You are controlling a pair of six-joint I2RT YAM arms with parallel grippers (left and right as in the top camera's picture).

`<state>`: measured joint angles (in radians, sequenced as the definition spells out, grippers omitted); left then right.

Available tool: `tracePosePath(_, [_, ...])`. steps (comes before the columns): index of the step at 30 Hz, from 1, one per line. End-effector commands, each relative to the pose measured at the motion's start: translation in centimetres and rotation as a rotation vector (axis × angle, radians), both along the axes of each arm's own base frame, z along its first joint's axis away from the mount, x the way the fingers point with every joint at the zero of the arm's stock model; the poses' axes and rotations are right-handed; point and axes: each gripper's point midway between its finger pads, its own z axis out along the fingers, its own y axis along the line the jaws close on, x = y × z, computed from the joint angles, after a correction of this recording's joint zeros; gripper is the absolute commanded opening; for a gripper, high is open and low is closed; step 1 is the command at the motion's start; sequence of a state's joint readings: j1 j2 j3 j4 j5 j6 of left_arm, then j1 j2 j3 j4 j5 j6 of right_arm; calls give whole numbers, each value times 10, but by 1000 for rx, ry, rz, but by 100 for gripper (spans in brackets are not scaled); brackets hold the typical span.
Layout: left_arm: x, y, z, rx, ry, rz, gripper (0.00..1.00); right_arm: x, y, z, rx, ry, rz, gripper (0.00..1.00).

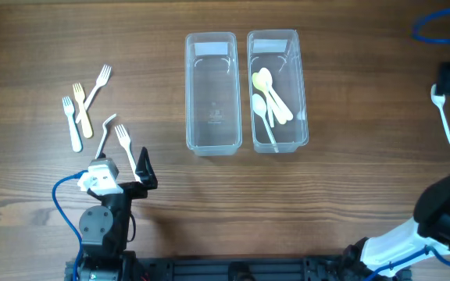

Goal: Pack container
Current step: 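Move the right gripper to the last white spoon and grasp it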

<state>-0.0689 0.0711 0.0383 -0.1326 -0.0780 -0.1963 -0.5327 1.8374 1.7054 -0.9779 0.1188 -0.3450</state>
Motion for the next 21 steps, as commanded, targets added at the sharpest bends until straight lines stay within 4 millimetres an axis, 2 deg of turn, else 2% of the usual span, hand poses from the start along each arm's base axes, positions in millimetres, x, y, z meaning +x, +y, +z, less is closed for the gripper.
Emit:
tracePosePath(1, [0,2,-1,10,3,10,100,-5,-17,-38,78,45,9,68])
tracePosePath(4, [0,2,-1,10,3,10,100,-7,-28,-63,101,77,-13,68])
tracePosePath(9, [0,2,-1,9,3,10,100,1,-35,-102,120,124,12,69])
tracePosePath(12, [0,2,-1,10,3,10,100,6,-40,-123,114,142,41,79])
tracePosePath(21, [0,2,-1,10,3,10,100,22,-52,-141,59,131,127,82])
